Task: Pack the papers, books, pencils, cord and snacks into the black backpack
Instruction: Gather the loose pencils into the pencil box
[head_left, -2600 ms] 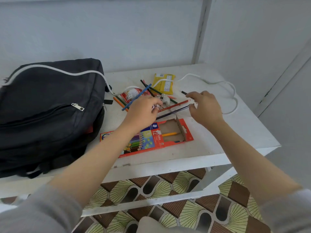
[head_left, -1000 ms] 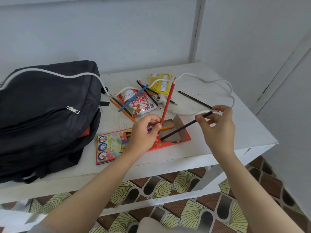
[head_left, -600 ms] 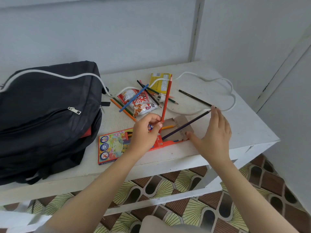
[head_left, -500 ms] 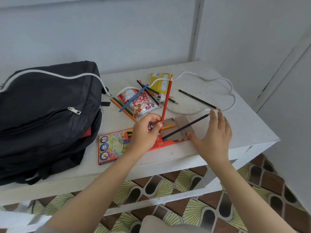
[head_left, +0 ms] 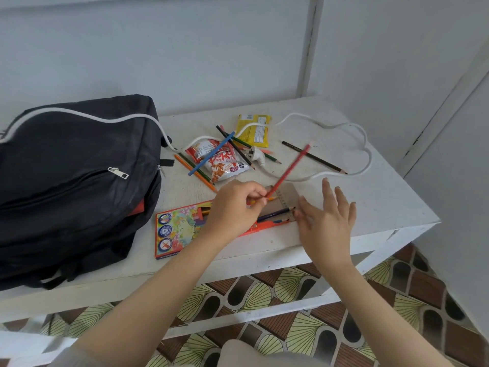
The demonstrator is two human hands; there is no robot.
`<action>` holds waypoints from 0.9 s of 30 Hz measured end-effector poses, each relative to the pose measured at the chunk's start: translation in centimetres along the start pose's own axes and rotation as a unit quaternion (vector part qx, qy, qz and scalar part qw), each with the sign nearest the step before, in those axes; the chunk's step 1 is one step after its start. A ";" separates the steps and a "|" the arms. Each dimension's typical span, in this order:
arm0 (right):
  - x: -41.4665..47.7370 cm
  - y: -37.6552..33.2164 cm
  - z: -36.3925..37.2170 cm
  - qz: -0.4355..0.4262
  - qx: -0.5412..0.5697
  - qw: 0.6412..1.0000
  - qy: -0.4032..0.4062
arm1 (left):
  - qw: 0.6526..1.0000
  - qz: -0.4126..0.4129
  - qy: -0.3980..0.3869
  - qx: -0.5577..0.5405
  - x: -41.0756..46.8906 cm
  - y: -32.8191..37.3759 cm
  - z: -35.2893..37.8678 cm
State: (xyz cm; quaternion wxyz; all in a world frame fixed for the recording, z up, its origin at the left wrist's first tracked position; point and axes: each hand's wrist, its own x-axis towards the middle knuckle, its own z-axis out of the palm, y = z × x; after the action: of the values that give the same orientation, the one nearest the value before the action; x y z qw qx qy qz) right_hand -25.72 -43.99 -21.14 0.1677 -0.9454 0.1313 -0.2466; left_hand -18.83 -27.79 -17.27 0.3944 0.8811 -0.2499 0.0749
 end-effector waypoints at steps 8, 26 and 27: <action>0.1 -0.1 -0.2 0.032 0.003 0.999 0.004 | 0.978 0.149 -0.016 0.147 -0.9 -1.2 -0.5; -1.4 -1.6 -1.2 -0.054 -0.059 0.988 -0.134 | 0.962 0.142 -0.055 0.225 -1.7 -2.2 0.0; -1.5 -1.7 -1.2 -0.057 -0.060 0.987 -0.141 | 0.961 0.137 -0.054 0.233 -1.7 -2.2 0.0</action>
State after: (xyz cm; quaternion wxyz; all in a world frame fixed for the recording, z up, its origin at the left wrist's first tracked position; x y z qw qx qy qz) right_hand -27.35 -42.25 -20.12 0.1136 -0.9850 0.0669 -0.1115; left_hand -19.18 -25.88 -19.25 0.1498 0.9089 -0.3646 0.1362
